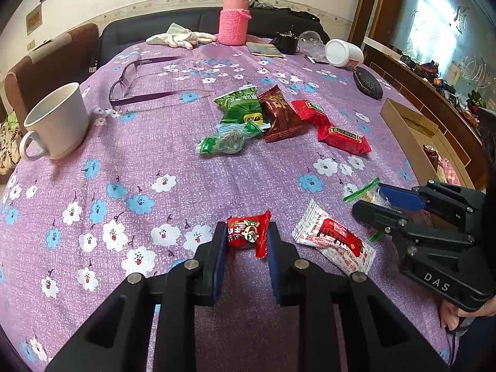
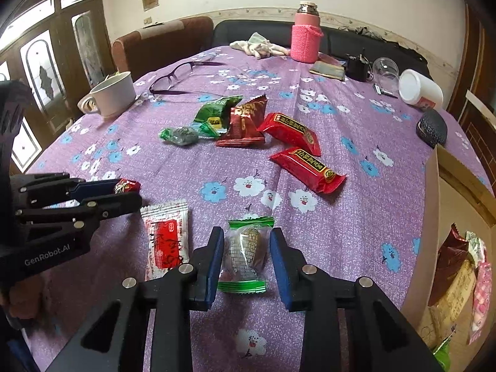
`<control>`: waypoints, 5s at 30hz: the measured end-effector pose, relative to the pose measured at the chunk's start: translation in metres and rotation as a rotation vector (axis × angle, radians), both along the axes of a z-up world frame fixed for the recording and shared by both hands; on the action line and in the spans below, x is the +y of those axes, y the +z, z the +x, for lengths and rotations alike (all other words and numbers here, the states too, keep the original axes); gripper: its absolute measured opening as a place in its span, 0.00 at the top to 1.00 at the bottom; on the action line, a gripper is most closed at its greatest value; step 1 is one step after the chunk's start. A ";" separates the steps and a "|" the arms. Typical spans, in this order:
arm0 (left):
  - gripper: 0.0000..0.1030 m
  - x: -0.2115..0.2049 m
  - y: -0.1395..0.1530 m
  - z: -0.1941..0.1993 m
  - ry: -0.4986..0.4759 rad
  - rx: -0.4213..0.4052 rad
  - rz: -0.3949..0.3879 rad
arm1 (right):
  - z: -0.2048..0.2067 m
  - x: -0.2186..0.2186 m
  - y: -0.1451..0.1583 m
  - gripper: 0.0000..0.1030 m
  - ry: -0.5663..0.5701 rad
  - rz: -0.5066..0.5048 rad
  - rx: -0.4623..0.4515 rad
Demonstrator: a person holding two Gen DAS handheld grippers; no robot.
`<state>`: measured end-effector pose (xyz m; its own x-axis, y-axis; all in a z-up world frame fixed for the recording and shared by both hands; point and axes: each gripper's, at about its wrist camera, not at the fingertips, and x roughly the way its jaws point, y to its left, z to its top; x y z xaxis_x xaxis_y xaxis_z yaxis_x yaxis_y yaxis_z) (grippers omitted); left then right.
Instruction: Organize snacks
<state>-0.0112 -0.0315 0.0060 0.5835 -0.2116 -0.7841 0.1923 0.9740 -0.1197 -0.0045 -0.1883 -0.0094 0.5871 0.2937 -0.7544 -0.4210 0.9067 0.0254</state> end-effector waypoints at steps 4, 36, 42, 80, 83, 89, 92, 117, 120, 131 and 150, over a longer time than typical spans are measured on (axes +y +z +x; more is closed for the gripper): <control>0.78 0.000 0.001 -0.001 0.001 -0.009 -0.003 | 0.000 -0.003 0.004 0.75 -0.013 0.028 -0.009; 0.78 0.000 0.007 -0.006 0.014 -0.048 0.008 | -0.004 -0.019 0.027 0.75 -0.060 0.137 -0.107; 0.78 0.001 0.008 -0.007 0.027 -0.057 0.012 | -0.004 -0.021 0.028 0.75 -0.074 0.139 -0.109; 0.78 0.016 0.010 -0.003 0.108 -0.064 0.015 | 0.002 -0.049 0.035 0.75 -0.190 0.182 -0.110; 0.78 0.016 0.009 -0.003 0.108 -0.063 0.017 | 0.002 -0.052 0.036 0.75 -0.201 0.187 -0.112; 0.78 0.016 0.009 -0.003 0.109 -0.061 0.015 | 0.004 -0.071 0.043 0.75 -0.254 0.226 -0.121; 0.78 0.016 0.009 -0.003 0.110 -0.061 0.015 | 0.005 -0.090 0.048 0.75 -0.307 0.264 -0.129; 0.78 -0.112 0.069 -0.022 -0.221 -0.104 -0.061 | -0.008 -0.272 0.040 0.75 -0.846 0.521 -0.036; 0.78 -0.156 0.068 -0.025 -0.309 -0.093 -0.071 | -0.008 -0.277 0.037 0.75 -0.877 0.492 -0.025; 0.78 -0.256 0.038 -0.036 -0.520 0.006 -0.040 | -0.003 -0.285 0.028 0.75 -0.916 0.455 0.025; 0.59 -0.264 0.042 -0.030 -0.556 -0.016 -0.112 | -0.014 -0.296 0.037 0.73 -0.995 0.461 -0.024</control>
<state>-0.0412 -0.2953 0.0476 0.3721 -0.5718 -0.7311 0.6754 0.7071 -0.2093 -0.0183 -0.4846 0.0277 0.7310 -0.0689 -0.6789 0.4888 0.7470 0.4505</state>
